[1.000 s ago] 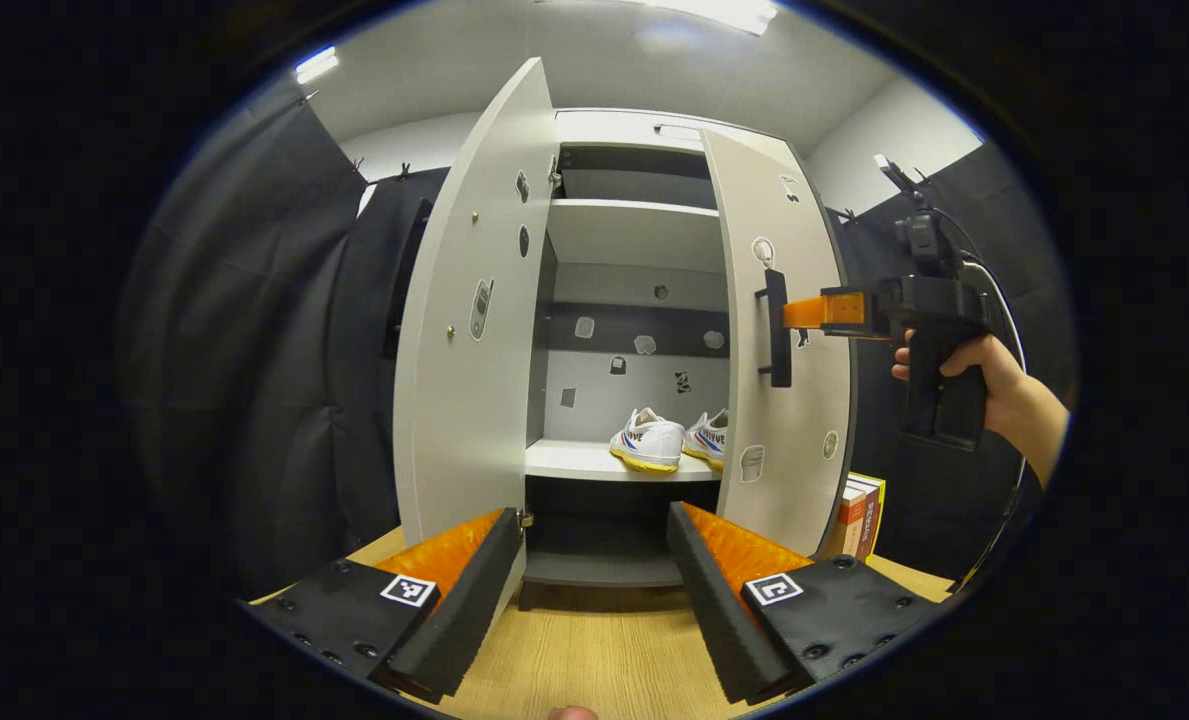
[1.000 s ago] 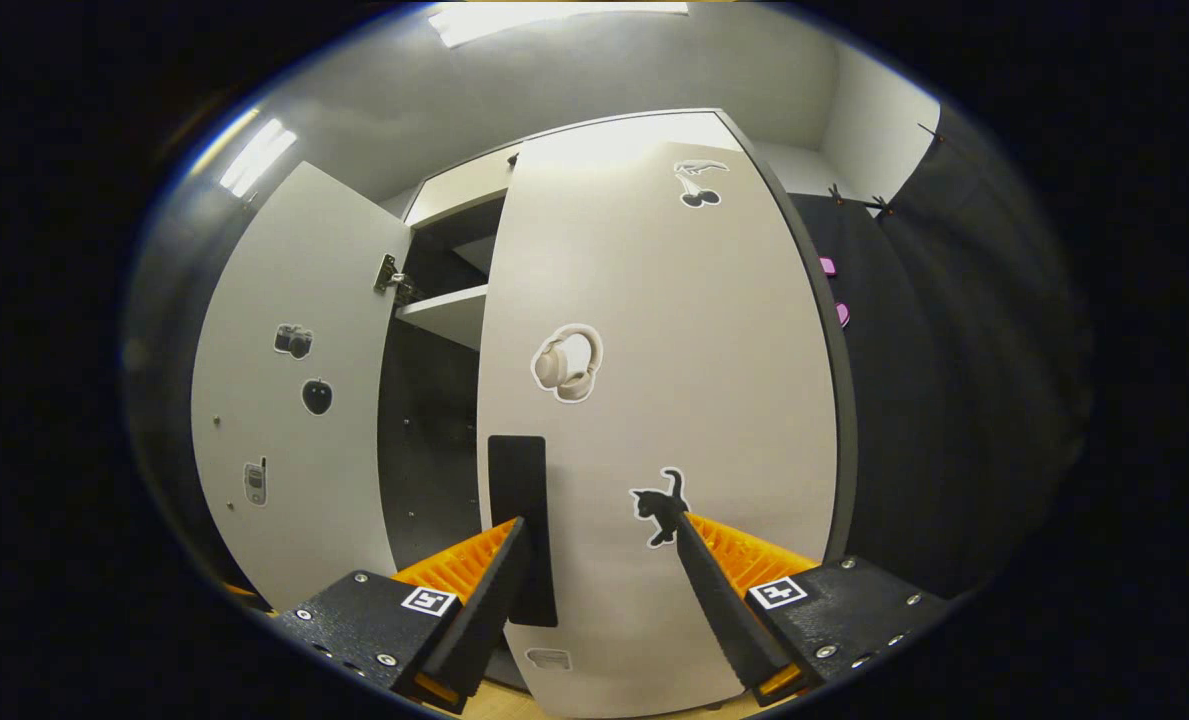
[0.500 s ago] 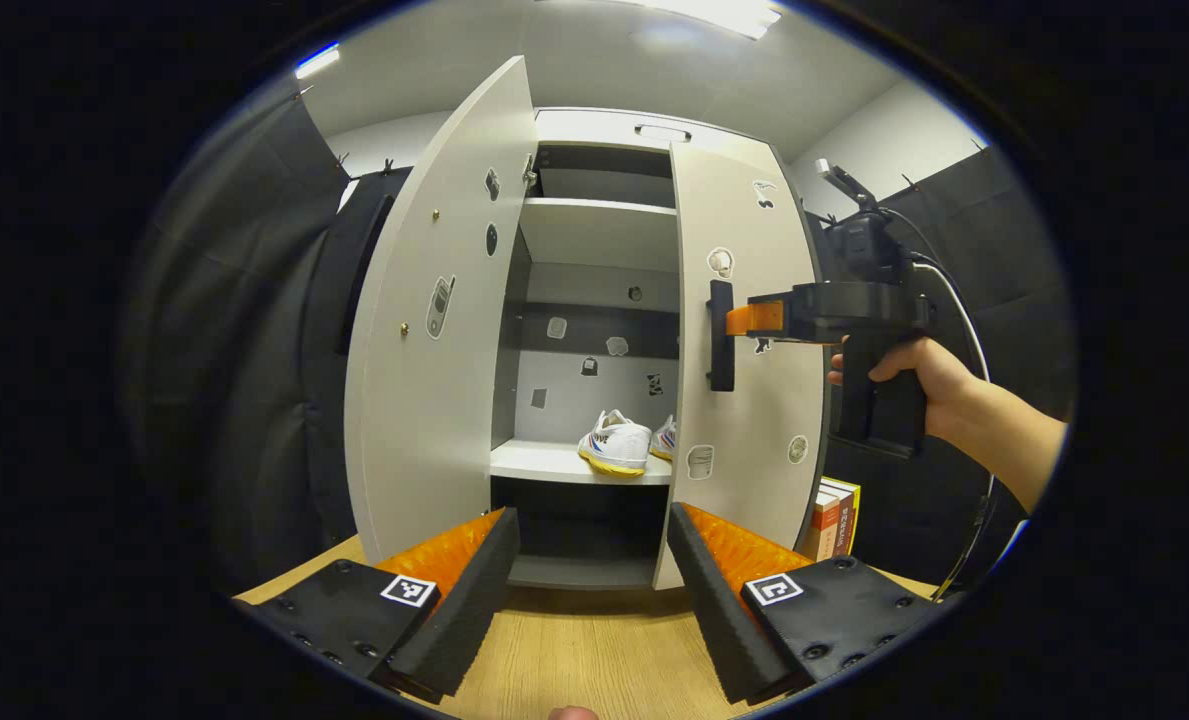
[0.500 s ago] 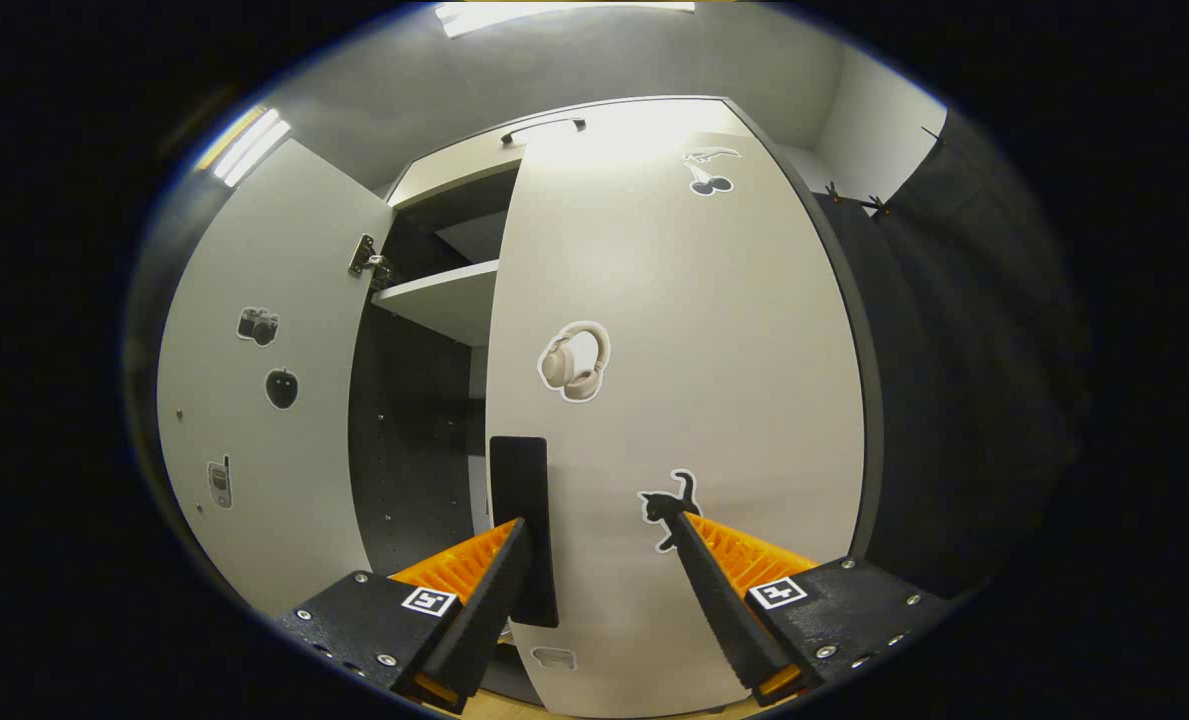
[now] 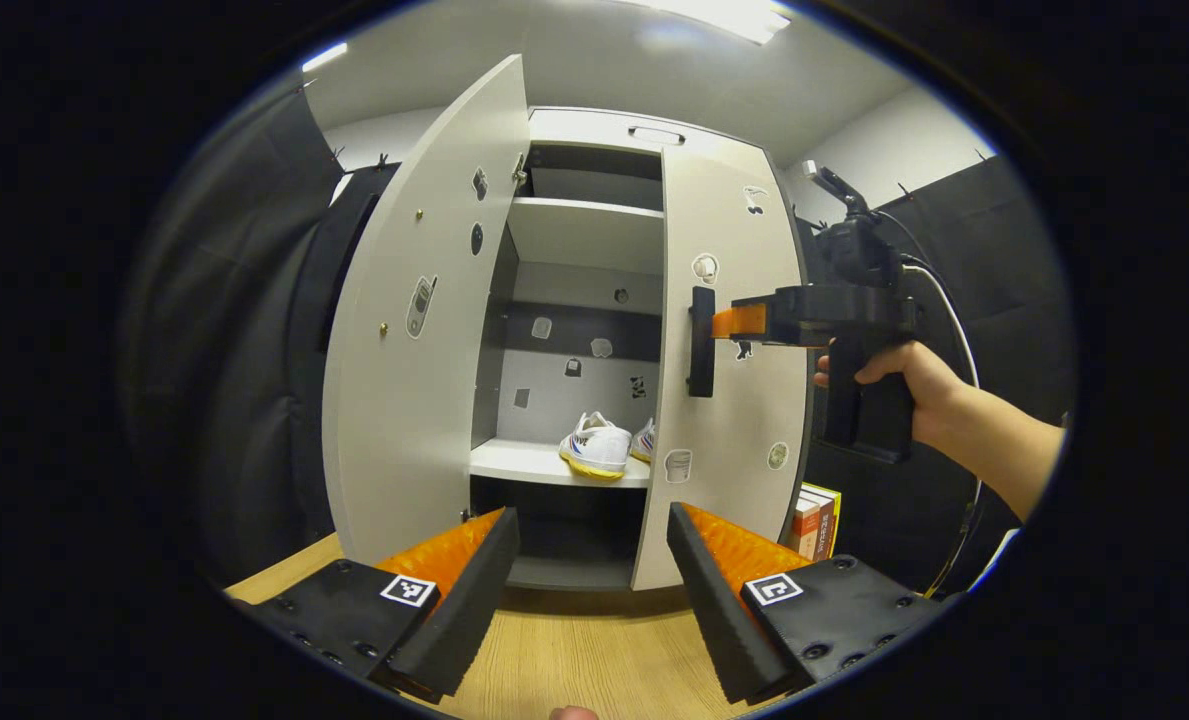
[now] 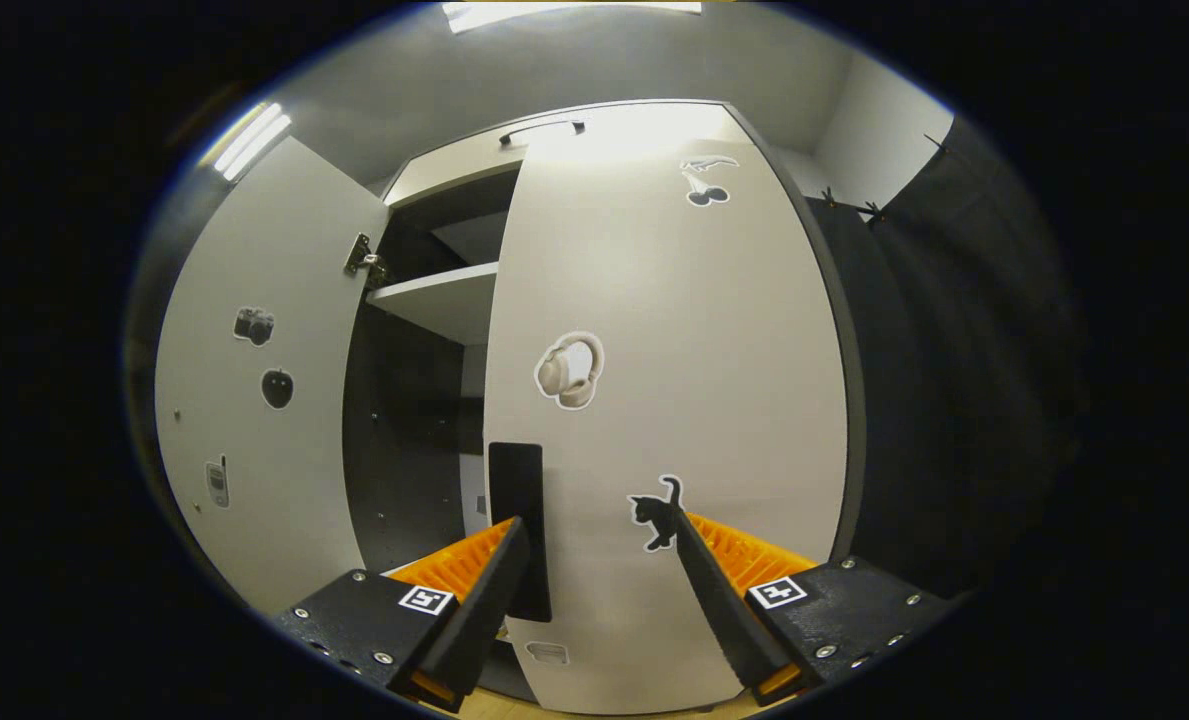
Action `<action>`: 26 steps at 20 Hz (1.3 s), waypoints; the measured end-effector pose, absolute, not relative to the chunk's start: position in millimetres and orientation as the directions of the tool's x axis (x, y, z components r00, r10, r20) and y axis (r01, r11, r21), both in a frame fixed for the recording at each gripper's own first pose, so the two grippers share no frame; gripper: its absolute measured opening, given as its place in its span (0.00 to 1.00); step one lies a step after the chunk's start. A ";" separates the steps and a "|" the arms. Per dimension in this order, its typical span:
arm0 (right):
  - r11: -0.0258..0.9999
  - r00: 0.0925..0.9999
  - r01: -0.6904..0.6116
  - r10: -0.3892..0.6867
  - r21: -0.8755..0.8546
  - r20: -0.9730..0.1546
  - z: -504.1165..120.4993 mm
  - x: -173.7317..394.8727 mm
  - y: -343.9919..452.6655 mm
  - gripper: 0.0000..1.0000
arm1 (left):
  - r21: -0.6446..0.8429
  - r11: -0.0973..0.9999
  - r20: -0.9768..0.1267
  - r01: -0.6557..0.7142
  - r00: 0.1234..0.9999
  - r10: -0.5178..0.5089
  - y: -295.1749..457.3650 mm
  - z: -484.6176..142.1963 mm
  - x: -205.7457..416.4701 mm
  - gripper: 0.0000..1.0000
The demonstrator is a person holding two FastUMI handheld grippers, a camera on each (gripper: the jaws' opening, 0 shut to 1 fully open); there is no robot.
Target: Grab one shoe with the right hand and put it into the shoe cabinet, grab the other shoe with the left hand and put it into the shoe cabinet; then close the right door with the right hand and the left door with the left hand.
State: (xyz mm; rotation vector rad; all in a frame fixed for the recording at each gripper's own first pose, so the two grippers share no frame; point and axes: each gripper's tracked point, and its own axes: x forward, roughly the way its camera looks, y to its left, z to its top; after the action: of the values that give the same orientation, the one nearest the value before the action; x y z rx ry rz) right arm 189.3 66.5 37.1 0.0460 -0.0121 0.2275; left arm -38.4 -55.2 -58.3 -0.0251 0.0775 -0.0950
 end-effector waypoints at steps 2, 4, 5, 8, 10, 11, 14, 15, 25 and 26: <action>0.975 0.975 -0.219 0.218 0.033 0.038 42.5 163.0 56.6 0.91 | -0.033 0.995 -0.080 0.097 0.992 -0.099 -55.0 -57.7 -38.0 0.97; 0.981 0.980 -0.194 0.194 0.006 0.048 39.1 134.2 45.1 0.92 | -0.034 0.994 -0.080 0.100 0.992 -0.102 -55.2 -55.7 -36.9 0.97; 0.984 0.983 -0.178 0.178 -0.003 0.050 34.4 120.1 39.3 0.92 | -0.033 0.994 -0.080 0.103 0.991 -0.106 -56.0 -54.4 -36.0 0.97; 0.992 0.990 -0.129 0.128 0.012 0.053 9.9 75.9 22.8 0.92 | -0.026 0.994 -0.072 0.110 0.991 -0.111 -56.9 -49.1 -32.4 0.97; 0.994 0.994 -0.103 0.102 0.020 0.043 -14.1 46.2 12.5 0.92 | -0.025 0.993 -0.067 0.115 0.991 -0.117 -58.6 -46.3 -29.6 0.96; 0.996 0.996 -0.084 0.083 0.020 0.038 -25.3 33.6 5.4 0.92 | -0.025 0.993 -0.065 0.116 0.991 -0.117 -58.9 -44.7 -27.7 0.97; 0.999 0.999 -0.035 0.035 0.014 0.020 -52.2 6.7 -13.6 0.92 | -0.013 0.992 -0.067 0.122 0.990 -0.123 -63.1 -43.3 -23.9 0.96; 0.999 1.000 -0.029 0.029 0.013 -0.001 -60.8 1.1 -17.6 0.92 | -0.007 0.992 -0.071 0.129 0.989 -0.129 -66.0 -43.8 -23.1 0.96; 0.997 0.997 -0.069 0.070 0.043 -0.037 -83.7 -20.6 -0.7 0.92 | -0.054 0.999 0.087 0.003 0.996 0.002 20.8 88.1 -32.9 0.94; 0.996 0.996 -0.081 0.082 0.038 -0.037 -84.4 -21.6 4.0 0.92 | -0.036 0.997 0.084 -0.064 0.994 0.066 50.6 99.4 -33.9 0.99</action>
State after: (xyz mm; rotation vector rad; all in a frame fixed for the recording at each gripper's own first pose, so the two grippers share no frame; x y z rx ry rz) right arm -21.6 4.0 -84.4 0.0370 0.0384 0.0819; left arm -33.9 50.6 99.4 -0.0336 -0.0854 0.0652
